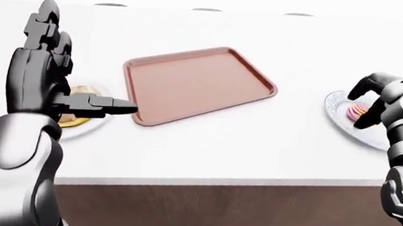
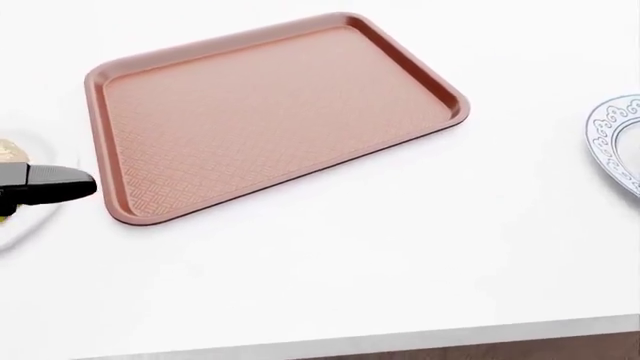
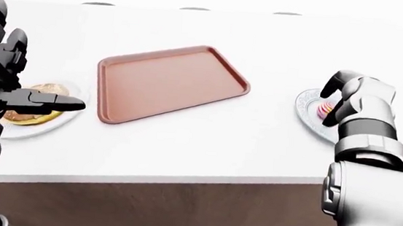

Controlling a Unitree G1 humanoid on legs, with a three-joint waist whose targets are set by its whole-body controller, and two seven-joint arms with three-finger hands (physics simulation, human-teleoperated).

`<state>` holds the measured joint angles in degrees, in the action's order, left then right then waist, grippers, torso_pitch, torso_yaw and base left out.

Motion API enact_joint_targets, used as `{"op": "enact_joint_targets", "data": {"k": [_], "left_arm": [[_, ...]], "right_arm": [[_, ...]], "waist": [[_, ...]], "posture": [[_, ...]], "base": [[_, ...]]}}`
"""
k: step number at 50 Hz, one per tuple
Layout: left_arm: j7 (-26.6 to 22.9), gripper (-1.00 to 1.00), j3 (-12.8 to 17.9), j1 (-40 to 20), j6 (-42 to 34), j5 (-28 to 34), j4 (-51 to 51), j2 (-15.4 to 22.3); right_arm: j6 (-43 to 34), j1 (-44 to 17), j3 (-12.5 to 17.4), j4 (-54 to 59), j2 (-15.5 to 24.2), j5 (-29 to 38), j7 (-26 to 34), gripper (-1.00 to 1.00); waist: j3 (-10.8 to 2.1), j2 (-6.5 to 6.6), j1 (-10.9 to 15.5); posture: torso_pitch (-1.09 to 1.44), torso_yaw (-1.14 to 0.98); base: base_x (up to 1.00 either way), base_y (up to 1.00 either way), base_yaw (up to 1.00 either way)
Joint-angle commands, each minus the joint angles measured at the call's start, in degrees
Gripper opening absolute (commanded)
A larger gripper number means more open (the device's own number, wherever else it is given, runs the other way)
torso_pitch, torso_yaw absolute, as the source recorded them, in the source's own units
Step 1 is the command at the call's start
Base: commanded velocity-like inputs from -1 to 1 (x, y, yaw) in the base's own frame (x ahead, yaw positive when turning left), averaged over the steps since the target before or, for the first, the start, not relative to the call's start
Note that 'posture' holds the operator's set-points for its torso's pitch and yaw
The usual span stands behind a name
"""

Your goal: Move the dessert items from the plate to the tray.

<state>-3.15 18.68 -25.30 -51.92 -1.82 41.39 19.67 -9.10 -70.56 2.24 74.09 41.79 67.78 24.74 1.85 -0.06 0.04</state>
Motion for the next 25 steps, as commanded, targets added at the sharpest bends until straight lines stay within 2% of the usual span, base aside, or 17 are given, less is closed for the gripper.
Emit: {"op": "enact_joint_targets", "data": {"k": [1,6,13,20,23,25], "left_arm": [[0.3,1.00,0.4,-1.5,1.3,0.1,1.6,0.8],[0.4,1.00,0.3,-1.2,1.6,0.1,1.6,0.6],[0.1,1.00,2.0,0.1,1.7,-0.8,2.7,0.6],[0.1,1.00,2.5,0.9,1.8,-1.4,3.3,0.8],[0.2,1.00,2.8,1.1,1.9,-1.7,3.3,0.8],[0.2,1.00,3.1,1.1,1.6,-2.1,3.6,1.0]], "right_arm": [[0.0,-2.1,0.1,-2.1,0.9,0.3,-0.9,0.01],[0.2,-1.8,0.2,-2.0,1.1,0.2,-0.7,-0.18],[0.0,-2.5,0.1,-2.7,1.3,0.5,0.4,-0.40],[0.9,-3.8,0.3,-2.8,2.0,0.8,-0.6,-0.75],[1.3,-4.6,0.2,-3.0,2.2,1.1,-0.8,-0.98],[2.0,-5.7,-0.1,-3.2,2.5,1.7,-0.7,-1.00]], "waist": [[-1.39,-0.15,0.0],[-1.41,-0.13,0.0],[-1.52,-0.04,0.0],[-1.56,0.12,0.1],[-1.56,0.17,0.1],[-1.54,0.21,0.1]], "posture": [[0.00,0.00],[0.00,0.00],[0.00,0.00],[0.00,0.00],[0.00,0.00],[0.00,0.00]], "base": [[0.00,0.00,0.00],[0.00,0.00,0.00],[0.00,0.00,0.00],[0.00,0.00,0.00],[0.00,0.00,0.00],[0.00,0.00,0.00]]}}
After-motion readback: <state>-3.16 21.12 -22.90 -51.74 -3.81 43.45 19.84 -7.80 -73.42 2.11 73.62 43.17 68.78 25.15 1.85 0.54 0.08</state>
